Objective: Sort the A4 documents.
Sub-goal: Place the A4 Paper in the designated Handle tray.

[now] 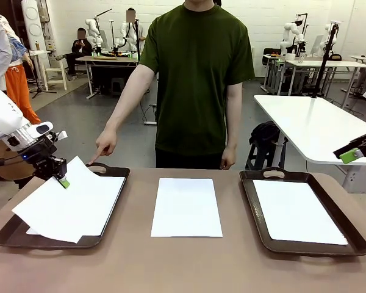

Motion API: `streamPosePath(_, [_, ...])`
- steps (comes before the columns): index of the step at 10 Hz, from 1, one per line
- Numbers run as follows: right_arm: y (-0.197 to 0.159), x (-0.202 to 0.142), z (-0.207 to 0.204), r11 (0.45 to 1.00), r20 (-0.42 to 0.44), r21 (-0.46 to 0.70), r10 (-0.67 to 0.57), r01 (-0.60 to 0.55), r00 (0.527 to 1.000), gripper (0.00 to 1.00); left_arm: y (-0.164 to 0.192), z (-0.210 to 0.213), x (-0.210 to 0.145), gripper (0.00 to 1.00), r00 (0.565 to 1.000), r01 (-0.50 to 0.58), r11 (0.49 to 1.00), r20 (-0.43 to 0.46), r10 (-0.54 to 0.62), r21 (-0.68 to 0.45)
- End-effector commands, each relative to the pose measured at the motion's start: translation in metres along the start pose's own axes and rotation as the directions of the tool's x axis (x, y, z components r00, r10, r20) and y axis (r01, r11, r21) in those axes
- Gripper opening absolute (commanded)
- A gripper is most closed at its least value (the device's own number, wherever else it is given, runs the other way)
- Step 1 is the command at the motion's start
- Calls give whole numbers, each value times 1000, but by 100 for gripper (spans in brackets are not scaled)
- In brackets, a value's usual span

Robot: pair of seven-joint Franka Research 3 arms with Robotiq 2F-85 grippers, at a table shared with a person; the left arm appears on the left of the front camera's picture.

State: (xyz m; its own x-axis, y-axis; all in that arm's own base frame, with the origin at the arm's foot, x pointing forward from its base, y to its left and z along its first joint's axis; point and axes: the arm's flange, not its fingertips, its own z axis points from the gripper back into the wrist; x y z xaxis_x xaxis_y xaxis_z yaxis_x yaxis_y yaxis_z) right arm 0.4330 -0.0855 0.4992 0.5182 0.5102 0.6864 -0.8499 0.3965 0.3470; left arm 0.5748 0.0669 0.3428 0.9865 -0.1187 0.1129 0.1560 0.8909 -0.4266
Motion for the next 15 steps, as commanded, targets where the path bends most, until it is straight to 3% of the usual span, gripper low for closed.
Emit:
streamPosePath(1, [1, 0, 0, 1000, 0, 5, 7, -7, 1000, 100, -3, 0, -9, 21, 999, -44, 998, 6, 44, 39])
streamPosePath(2, [1, 0, 0, 1000, 0, 5, 7, -7, 1000, 100, -2, 2, -9, 35, 999, -46, 998, 15, 45, 46])
streamPosePath(3, [1, 0, 0, 1000, 0, 5, 7, -7, 1000, 100, -1, 6, -9, 41, 997, -68, 997, 45, 66, 45])
streamPosePath(4, [1, 0, 0, 1000, 0, 5, 7, -7, 1000, 100, -1, 6, -8, 55, 995, -77, 996, 59, 75, 45])
streamPosePath(5, [1, 0, 0, 1000, 0, 5, 7, -7, 1000, 100, -5, 5, -8, 61, 993, -96, 994, 72, 92, 43])
streamPosePath(6, [1, 0, 0, 1000, 0, 5, 7, -7, 1000, 100, -5, 6, -8, 75, 991, -114, 992, 76, 111, 44])
streamPosePath(7, [1, 0, 0, 1000, 0, 5, 7, -7, 1000, 100, -5, 5, -11, 81, 987, -151, 987, 65, 148, 47])
streamPosePath(8, [1, 0, 0, 1000, 0, 5, 7, -7, 1000, 100, -6, 4, -13, 95, 985, -164, 985, 56, 161, 58])
streamPosePath(9, [1, 0, 0, 1000, 0, 5, 7, -7, 1000, 100, -7, 3, -16, 100, 986, -164, 983, 45, 161, 78])
streamPosePath(15, [1, 0, 0, 1000, 0, 5, 7, -7, 1000, 100, -10, 13, -22, 100, 986, -160, 975, 77, 149, 155])
